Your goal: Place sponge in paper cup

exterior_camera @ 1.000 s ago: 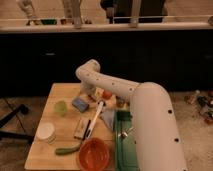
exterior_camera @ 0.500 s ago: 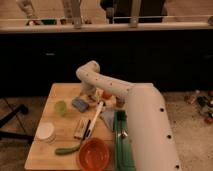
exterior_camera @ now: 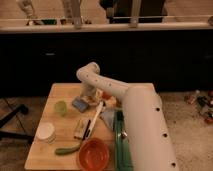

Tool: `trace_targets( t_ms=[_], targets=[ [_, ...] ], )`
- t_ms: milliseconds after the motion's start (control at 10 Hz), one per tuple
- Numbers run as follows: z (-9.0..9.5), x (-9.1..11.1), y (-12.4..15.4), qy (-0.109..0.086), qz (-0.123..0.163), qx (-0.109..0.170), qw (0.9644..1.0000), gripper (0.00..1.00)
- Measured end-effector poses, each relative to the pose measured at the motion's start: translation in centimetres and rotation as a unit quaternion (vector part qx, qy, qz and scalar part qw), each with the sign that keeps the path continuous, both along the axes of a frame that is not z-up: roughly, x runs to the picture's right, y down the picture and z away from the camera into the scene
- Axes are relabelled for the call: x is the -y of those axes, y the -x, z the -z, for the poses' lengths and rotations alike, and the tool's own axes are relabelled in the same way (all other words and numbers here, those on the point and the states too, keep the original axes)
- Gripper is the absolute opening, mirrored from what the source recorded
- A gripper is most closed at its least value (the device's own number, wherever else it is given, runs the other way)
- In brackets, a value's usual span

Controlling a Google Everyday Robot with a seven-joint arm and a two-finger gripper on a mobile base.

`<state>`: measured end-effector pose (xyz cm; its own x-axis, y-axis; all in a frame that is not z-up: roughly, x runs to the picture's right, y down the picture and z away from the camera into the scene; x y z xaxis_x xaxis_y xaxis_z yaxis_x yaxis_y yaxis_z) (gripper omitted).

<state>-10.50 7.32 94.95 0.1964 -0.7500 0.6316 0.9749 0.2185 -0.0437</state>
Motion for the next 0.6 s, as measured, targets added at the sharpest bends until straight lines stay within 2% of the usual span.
trace_targets(
  t_ms=[200, 400, 500, 600],
  targets=[
    [0.1, -0.1, 0.0, 0.001, -0.005, 0.006, 1.0000, 0.80],
    [1.1, 1.2, -0.5, -0.022, -0.024, 0.022, 0.9992, 0.80],
    [2.5, 2.5, -0.4, -0.040, -0.037, 0.034, 0.9980, 0.80],
    [3.1, 3.0, -0.2, -0.048, -0.041, 0.040, 0.9972, 0.80]
  ],
)
